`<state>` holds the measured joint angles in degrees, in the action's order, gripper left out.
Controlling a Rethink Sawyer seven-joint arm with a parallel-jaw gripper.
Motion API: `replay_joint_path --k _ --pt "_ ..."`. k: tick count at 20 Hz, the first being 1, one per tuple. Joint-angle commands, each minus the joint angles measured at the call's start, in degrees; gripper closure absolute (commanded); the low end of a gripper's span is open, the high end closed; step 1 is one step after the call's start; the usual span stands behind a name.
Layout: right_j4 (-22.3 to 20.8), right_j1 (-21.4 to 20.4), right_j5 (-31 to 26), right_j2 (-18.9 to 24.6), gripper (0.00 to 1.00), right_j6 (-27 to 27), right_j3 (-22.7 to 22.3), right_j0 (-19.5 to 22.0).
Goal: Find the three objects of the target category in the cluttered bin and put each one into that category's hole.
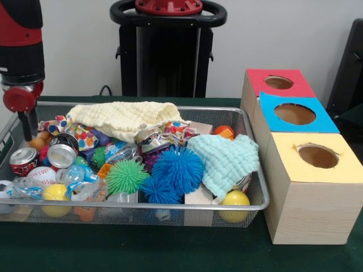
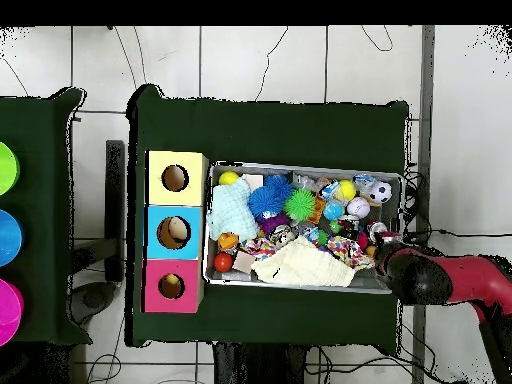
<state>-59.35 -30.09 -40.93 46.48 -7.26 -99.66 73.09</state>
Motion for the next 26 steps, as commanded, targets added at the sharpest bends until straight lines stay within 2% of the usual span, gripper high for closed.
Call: replay_joint_path --k 1,6,12,16,22,26 --pt "-5.8 5.9 2.2 -2.4 0.00 9.8 4.9 -2.1" --pt "-6.4 8.3 1.6 -1.9 0.00 12.1 7.1 -1.3" --pt "-6.8 7.1 1.9 -1.7 0.00 11.7 4.9 -0.2" --pt "-6.9 4.3 2.6 -1.9 0.00 9.2 1.8 -0.3" --pt "-6.2 0.4 1.8 -2.3 0.00 10.0 -1.9 2.2" --pt "-6.9 -0.4 2.1 -3.3 0.00 9.8 -4.1 3.8"
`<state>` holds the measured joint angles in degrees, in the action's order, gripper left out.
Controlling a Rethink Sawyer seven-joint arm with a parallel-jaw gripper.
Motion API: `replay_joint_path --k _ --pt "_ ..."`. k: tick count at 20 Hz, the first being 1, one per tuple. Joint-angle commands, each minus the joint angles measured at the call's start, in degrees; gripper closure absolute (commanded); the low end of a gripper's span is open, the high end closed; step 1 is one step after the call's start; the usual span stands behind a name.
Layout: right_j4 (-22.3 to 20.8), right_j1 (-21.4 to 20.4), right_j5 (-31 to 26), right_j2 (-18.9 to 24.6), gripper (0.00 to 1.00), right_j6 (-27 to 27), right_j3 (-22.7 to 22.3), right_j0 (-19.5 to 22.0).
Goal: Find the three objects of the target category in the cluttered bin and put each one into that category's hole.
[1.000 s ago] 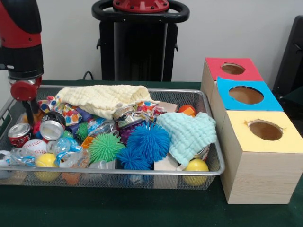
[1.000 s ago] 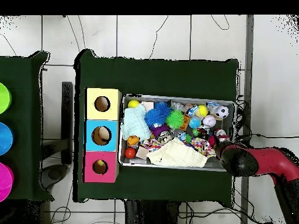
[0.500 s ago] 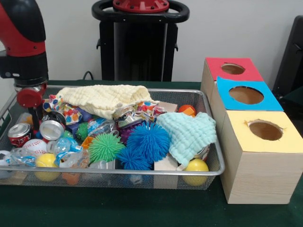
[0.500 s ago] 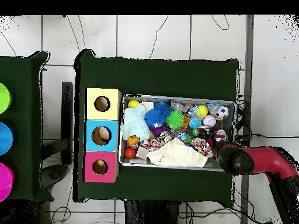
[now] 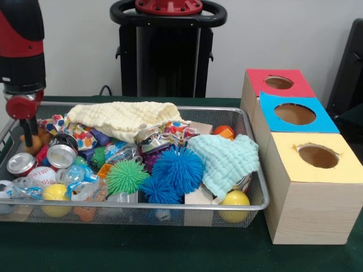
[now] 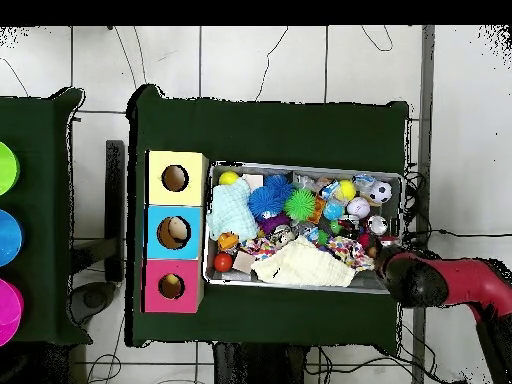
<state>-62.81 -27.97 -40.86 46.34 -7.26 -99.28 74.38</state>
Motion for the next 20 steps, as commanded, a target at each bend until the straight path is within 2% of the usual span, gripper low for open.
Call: replay_joint_path --k 1,3,7,10,13,20 --pt "-3.5 -2.8 2.0 -3.1 0.00 9.9 -4.9 2.9" --pt "-3.9 -2.3 2.2 -3.3 0.00 9.8 -5.3 3.4" --pt "-6.7 -0.3 4.5 -5.6 0.00 6.4 -6.0 3.5" --pt "-8.3 3.0 5.5 -8.8 0.00 3.2 -5.9 3.0" --pt "-8.1 4.1 6.3 -10.2 0.00 2.5 -6.2 3.3" --pt "-8.2 4.9 8.9 -11.8 0.00 4.4 -6.0 5.1"
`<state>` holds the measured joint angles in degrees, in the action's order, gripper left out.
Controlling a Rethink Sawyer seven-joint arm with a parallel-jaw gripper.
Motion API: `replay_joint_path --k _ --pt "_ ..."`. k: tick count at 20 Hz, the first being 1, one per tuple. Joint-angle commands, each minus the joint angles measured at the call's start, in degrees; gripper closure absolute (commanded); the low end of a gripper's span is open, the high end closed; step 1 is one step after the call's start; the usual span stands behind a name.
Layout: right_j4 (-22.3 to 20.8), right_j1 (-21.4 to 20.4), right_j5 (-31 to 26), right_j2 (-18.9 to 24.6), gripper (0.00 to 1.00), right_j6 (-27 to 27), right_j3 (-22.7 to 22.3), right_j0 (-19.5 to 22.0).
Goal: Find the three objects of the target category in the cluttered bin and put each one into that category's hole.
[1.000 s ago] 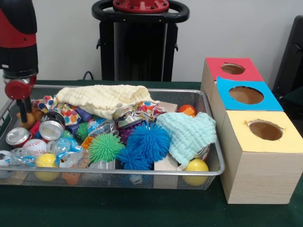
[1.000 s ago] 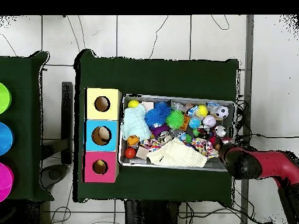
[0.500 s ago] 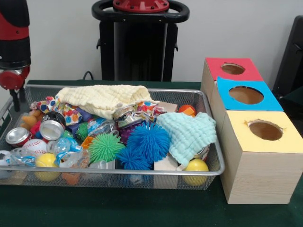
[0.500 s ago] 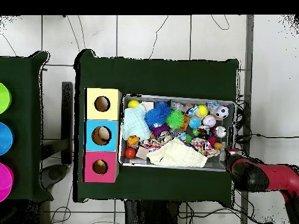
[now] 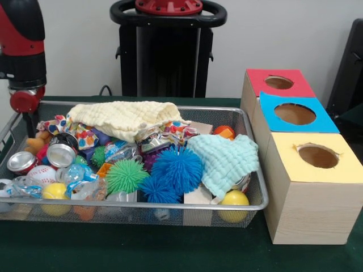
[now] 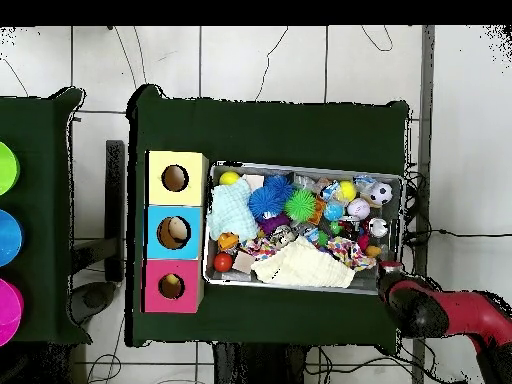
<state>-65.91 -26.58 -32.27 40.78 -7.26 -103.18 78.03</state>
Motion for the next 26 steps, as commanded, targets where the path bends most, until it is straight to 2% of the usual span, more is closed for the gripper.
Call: replay_joint_path --k 1,8,14,17,23,26 --pt "-5.5 3.7 0.9 -6.7 0.00 4.1 -2.1 1.2" --pt "-4.4 7.1 1.3 -6.1 0.00 8.8 1.2 3.0" --pt "-2.9 6.8 0.5 -5.0 0.00 10.3 2.3 3.2" --pt "-3.0 6.6 0.7 -4.9 0.00 9.0 2.3 2.1" --pt "-5.5 5.8 3.7 -6.7 0.00 0.9 0.7 -2.8" --pt "-5.1 5.0 3.8 -6.9 0.00 -0.6 0.4 -4.4"
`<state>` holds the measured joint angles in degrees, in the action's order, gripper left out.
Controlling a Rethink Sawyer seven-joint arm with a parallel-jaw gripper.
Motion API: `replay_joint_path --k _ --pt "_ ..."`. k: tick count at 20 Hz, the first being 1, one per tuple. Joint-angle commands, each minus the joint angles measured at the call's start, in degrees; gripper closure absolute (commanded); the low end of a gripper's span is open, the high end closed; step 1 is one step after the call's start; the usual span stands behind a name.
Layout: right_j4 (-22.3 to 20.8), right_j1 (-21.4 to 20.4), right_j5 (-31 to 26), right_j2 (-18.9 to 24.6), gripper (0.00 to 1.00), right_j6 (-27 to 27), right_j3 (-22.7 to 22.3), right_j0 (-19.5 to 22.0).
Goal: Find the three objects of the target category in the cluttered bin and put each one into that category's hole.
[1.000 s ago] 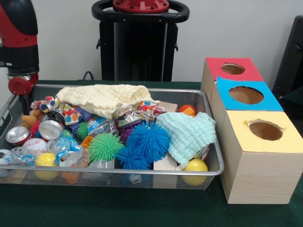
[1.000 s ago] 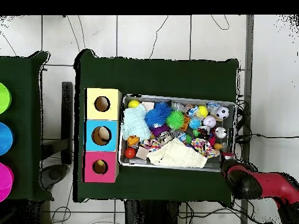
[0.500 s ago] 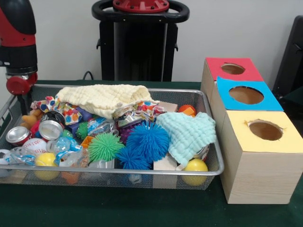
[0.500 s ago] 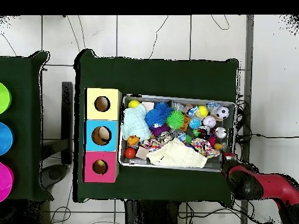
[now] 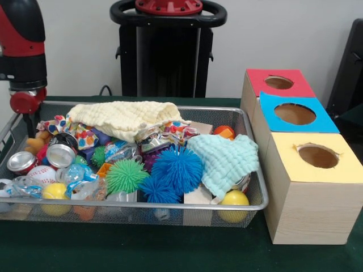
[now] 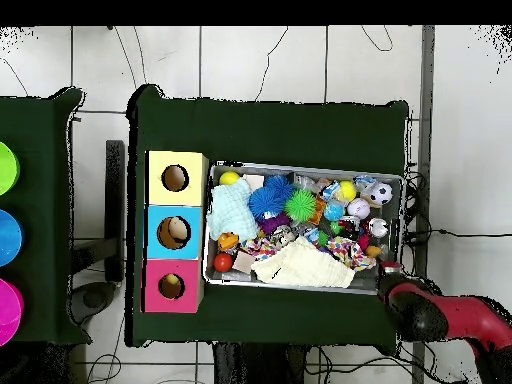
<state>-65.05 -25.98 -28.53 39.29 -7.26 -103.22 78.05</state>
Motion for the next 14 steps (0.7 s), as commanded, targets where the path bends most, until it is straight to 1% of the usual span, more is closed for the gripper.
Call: replay_joint_path --k 1,5,9,12,14 --pt "-5.9 4.7 0.2 -5.6 0.00 -0.5 0.8 -4.7" --pt "-4.7 5.2 -0.1 -5.6 0.00 0.7 2.2 -5.1" --pt "-2.2 2.2 -2.0 -4.6 0.00 2.2 1.1 -5.1" --pt "0.9 -1.0 -4.6 -3.2 0.00 2.9 -0.2 -5.5" --pt "1.3 -0.4 -5.0 -3.2 0.00 1.6 0.8 -7.2"
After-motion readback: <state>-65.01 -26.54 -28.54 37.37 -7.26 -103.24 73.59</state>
